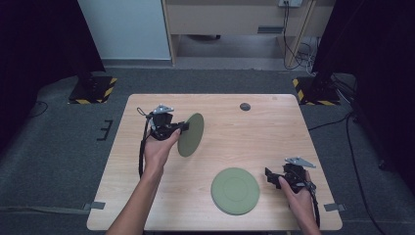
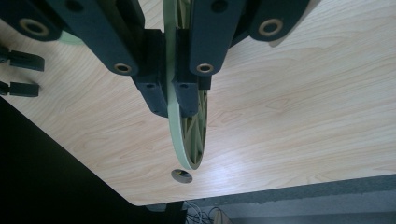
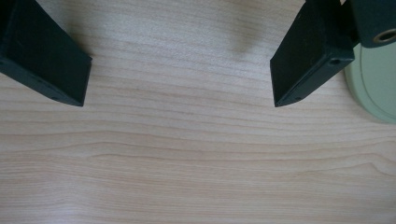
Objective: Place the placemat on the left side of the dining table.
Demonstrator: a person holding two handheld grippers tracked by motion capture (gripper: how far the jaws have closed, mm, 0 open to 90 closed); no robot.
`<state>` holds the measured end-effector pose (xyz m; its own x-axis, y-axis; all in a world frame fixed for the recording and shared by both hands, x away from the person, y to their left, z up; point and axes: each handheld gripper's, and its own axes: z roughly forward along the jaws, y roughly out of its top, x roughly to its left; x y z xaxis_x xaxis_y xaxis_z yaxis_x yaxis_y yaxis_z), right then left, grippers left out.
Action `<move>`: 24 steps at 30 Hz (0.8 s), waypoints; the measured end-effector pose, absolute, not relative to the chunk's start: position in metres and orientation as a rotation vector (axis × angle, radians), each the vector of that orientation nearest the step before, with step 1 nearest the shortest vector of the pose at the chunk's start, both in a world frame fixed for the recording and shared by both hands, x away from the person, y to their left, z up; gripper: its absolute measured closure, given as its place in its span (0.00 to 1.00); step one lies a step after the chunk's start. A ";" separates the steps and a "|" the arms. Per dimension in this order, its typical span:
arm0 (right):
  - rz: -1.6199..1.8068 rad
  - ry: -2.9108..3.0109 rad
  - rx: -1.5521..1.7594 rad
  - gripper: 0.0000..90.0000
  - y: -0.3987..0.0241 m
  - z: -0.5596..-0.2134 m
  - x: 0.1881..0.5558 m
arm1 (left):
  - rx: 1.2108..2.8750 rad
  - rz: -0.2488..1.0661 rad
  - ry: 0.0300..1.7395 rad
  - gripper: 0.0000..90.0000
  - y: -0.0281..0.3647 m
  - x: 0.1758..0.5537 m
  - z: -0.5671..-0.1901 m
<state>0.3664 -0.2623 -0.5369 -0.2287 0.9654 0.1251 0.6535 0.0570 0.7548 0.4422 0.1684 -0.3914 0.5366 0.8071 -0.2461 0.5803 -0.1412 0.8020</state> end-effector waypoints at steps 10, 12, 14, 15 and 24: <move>0.993 1.918 1.639 0.06 -0.265 -0.537 0.369 | 1.816 0.317 1.166 0.95 0.186 0.437 -0.391; 0.970 1.924 1.632 0.06 -0.265 -0.537 0.370 | 1.818 0.320 1.169 0.95 0.189 0.437 -0.390; 0.953 1.931 1.625 0.06 -0.265 -0.537 0.371 | 1.814 0.324 1.177 0.95 0.194 0.436 -0.390; 0.952 1.930 1.625 0.06 -0.264 -0.537 0.372 | 1.813 0.326 1.180 0.95 0.195 0.436 -0.390; 0.934 1.930 1.627 0.06 -0.262 -0.537 0.376 | 1.801 0.316 1.201 0.95 0.201 0.438 -0.396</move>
<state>0.3760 -0.2617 -0.5366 -0.2063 0.9746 0.0869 0.6728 0.0767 0.7359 0.4375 0.2013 -0.3956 0.4912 0.8313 -0.2601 0.5959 -0.1028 0.7965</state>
